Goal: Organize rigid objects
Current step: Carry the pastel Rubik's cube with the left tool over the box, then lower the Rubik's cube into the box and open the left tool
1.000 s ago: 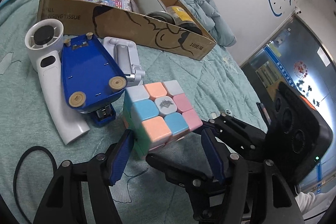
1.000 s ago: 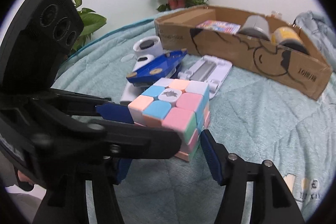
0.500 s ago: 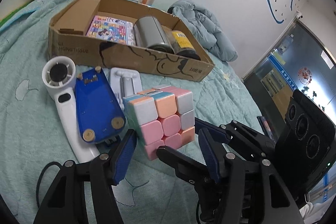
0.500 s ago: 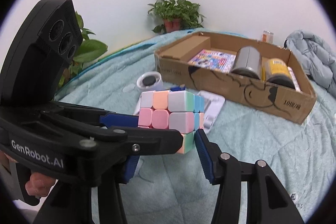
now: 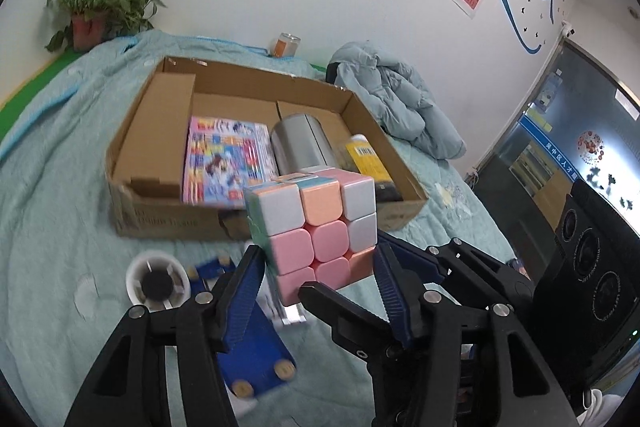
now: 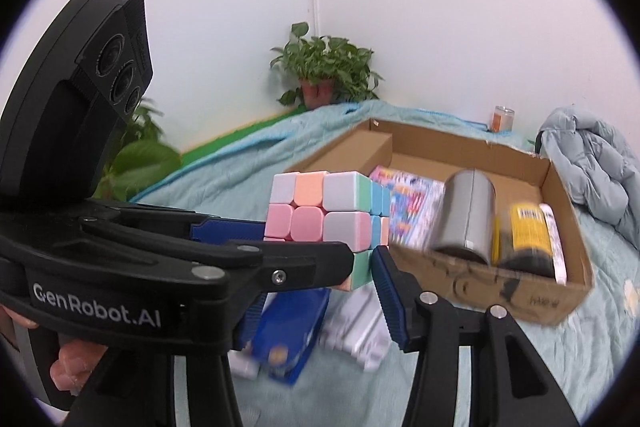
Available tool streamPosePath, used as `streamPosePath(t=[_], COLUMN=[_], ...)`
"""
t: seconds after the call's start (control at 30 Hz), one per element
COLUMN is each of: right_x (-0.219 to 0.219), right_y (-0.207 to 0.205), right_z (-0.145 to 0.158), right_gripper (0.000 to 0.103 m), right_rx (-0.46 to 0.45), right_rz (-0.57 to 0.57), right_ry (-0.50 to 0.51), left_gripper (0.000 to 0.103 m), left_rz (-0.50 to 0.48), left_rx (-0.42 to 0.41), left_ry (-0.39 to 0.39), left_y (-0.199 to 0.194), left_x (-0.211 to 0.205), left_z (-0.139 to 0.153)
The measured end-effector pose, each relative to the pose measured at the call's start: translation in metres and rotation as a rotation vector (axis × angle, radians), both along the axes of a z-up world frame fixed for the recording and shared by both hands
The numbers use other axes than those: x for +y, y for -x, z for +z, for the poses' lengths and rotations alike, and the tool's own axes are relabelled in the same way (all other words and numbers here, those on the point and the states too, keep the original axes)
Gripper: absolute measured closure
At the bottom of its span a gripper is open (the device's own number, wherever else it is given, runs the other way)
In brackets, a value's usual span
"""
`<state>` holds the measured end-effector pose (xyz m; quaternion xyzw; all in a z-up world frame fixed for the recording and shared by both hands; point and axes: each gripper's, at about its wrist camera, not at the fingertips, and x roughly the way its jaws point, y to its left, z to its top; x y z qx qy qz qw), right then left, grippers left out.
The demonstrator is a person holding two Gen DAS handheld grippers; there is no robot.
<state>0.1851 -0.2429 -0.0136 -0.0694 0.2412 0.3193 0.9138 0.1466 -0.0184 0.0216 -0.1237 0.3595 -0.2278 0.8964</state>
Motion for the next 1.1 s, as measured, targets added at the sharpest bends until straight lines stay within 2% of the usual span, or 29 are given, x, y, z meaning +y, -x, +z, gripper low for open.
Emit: streamPosePath(t=[0.17, 0.3, 0.43, 0.63, 0.7, 0.77, 0.9, 0.97, 1.0, 1.1], right_x=[0.012, 0.021, 0.025, 0.029, 0.028, 0.027, 0.023, 0.025, 0.029, 0.036], right_y=[-0.040, -0.077, -0.114, -0.149, -0.155, -0.161, -0.167, -0.169, -0.170, -0.172], right_z=[0.007, 0.003, -0.014, -0.047, -0.052, -0.052, -0.050, -0.050, -0.051, -0.053], right_gripper=[0.054, 0.054, 0.054, 0.053, 0.053, 0.053, 0.053, 0.053, 0.053, 0.055], right_rx=[0.032, 0.107, 0.248, 0.530, 0.580, 0.599, 0.588, 0.580, 0.575, 0.578], right_rz=[-0.020, -0.029, -0.048, -0.046, -0.044, -0.041, -0.032, -0.018, 0.002, 0.025], right_ry=[-0.057, -0.106, -0.169, -0.213, -0.219, -0.214, -0.216, -0.210, -0.201, -0.185], left_gripper=[0.050, 0.050, 0.050, 0.053, 0.053, 0.053, 0.053, 0.053, 0.059, 0.061], left_rz=[-0.008, -0.023, -0.038, -0.046, -0.051, -0.040, -0.017, -0.005, -0.008, -0.020], left_rx=[0.000, 0.033, 0.131, 0.286, 0.315, 0.316, 0.309, 0.315, 0.324, 0.333], left_ry=[-0.059, -0.097, -0.109, -0.032, 0.005, 0.015, 0.059, 0.055, 0.046, 0.039], left_y=[-0.049, -0.091, -0.130, -0.168, -0.176, -0.180, -0.191, -0.200, -0.204, -0.208], left_x=[0.010, 0.018, 0.022, 0.043, 0.050, 0.055, 0.070, 0.070, 0.069, 0.065], left_z=[0.019, 0.021, 0.003, -0.034, -0.042, -0.045, -0.044, -0.047, -0.050, -0.059])
